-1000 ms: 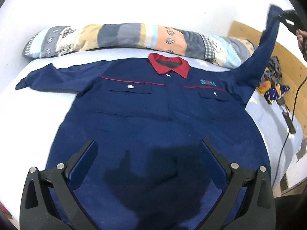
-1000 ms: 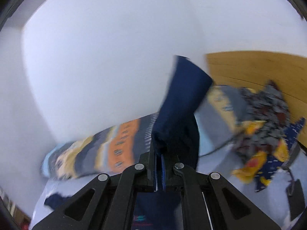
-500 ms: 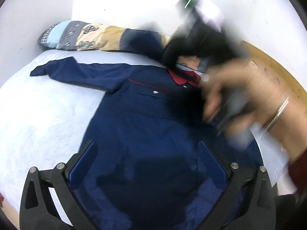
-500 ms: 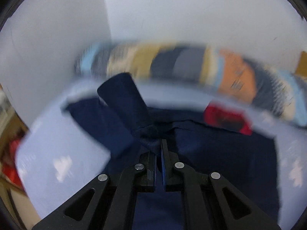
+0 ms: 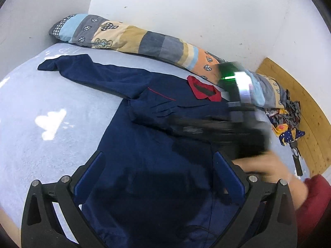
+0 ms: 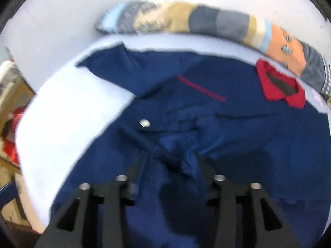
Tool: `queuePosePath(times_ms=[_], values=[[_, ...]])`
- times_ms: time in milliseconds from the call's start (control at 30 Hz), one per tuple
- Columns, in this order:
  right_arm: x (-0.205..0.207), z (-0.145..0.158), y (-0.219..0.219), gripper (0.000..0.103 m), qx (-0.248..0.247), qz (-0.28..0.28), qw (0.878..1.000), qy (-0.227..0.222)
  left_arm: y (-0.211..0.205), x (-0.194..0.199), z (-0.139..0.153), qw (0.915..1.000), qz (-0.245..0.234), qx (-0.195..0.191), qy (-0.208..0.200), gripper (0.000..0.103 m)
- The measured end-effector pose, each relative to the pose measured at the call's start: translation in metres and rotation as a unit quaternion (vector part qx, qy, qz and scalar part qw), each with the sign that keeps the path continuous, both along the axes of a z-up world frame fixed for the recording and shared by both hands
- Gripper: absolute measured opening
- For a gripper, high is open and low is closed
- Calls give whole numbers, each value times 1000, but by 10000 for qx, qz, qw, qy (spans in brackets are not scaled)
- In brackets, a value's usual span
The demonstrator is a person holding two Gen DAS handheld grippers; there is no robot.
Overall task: Fold large clothes
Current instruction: 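Lay the sleeve across the shirt front and open the right tool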
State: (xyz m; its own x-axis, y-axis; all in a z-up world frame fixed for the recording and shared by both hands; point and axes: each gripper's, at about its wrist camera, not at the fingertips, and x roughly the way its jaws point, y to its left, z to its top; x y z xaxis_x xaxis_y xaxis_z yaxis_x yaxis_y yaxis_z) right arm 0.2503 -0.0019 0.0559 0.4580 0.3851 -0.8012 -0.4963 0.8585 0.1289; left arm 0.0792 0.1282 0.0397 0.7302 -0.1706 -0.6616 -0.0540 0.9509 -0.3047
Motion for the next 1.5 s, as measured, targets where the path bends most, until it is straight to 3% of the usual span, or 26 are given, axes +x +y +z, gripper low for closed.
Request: queuePosePath(times_ms=[100, 200, 300, 433, 467, 567, 633, 733, 933, 1067, 1200, 1267, 1500], values=[[9, 11, -30, 66, -122, -473, 9981, -377, 6, 0, -2, 9998, 163, -18, 57, 103], [27, 1, -62, 65, -156, -1303, 9913, -116, 11, 1, -6, 9994, 310, -16, 141, 103], [35, -17, -78, 65, 11, -1691, 9853, 242, 14, 1, -10, 9990, 391, -15, 231, 103], [35, -50, -61, 65, -262, -1574, 9851, 646, 15, 5, -12, 9986, 458, 52, 275, 103], [34, -68, -51, 68, -459, -1481, 9828, 1004, 15, 7, -14, 9985, 460, 50, 305, 103], [22, -69, -31, 67, -889, -1177, 9861, 762, 17, 9, -16, 9982, 470, 40, 372, 103], [17, -60, -35, 62, -539, -1078, 9886, 898, 20, 8, -15, 9981, 499, 28, 369, 103], [-3, -30, -57, 65, 19, -1087, 9905, 839, 27, 8, -15, 9977, 563, -24, 379, 103], [-55, 3, -123, 65, 165, -1407, 9886, 512, 28, 8, -18, 9970, 583, -163, 476, 103], [-76, -3, -174, 67, 177, -1965, 9799, 304, 18, 11, -20, 9973, 546, -12, 500, 103], [-67, -17, -198, 67, 353, -2345, 9690, 696, 0, 21, -27, 9965, 459, 239, 664, 103], [-61, -16, -200, 67, 514, -2362, 9678, 705, -11, 26, -29, 9961, 404, 340, 707, 103], [-62, -24, -182, 71, 335, -2119, 9734, 799, -57, 43, -34, 9939, 110, 758, 787, 103]])
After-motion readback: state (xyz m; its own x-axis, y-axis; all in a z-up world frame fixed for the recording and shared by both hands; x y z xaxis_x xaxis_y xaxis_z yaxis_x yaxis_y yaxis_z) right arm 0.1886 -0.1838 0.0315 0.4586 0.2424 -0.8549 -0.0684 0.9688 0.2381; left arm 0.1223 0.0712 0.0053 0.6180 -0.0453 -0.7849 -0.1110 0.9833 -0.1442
